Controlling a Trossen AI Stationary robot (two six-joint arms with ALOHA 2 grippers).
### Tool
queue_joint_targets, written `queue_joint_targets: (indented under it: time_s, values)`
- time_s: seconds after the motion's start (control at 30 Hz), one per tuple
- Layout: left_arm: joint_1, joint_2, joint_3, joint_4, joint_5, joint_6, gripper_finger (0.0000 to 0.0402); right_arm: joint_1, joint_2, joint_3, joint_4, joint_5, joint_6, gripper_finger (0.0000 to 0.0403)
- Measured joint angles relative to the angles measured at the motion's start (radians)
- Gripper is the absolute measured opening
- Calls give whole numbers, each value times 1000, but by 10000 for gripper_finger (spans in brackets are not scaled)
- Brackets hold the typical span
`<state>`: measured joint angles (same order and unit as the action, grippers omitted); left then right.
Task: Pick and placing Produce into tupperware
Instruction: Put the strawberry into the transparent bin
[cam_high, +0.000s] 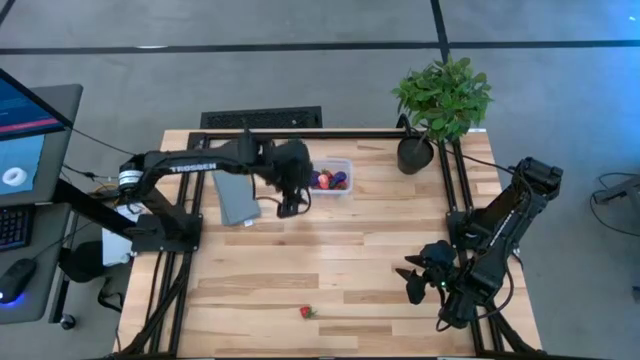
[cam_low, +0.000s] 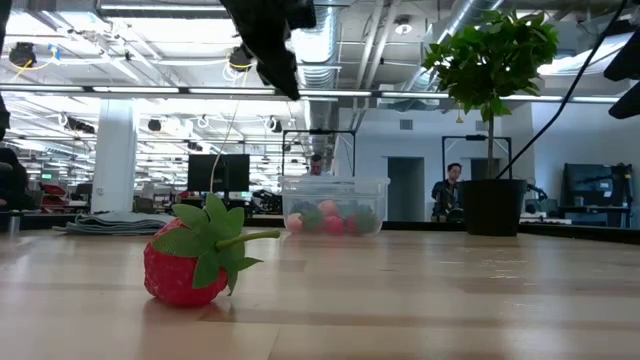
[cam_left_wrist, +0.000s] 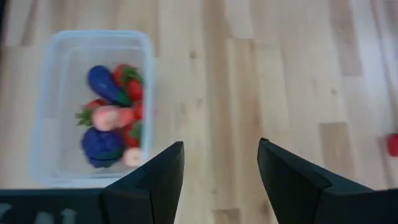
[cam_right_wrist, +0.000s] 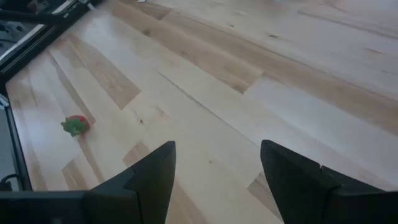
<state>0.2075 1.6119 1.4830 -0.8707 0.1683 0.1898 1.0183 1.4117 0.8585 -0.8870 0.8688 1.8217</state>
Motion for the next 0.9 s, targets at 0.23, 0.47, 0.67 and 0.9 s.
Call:
queue_joint_targets:
  time_s: [0.23,0.47,0.67,0.9]
  values:
    - [-177,-22,0,-41,-86,-85,192,0,0,0,12,0,-22,260]
    - [-351,-22,0,-62,-206,-200,192,0,0,0,17,0,-28,260]
    - [-502,-22,0,-55,-327,-312,192,-3,0,0,58,0,-104,260]
    - [-628,-22,-42,52,-463,-429,192,-6,0,0,59,1,-145,260]
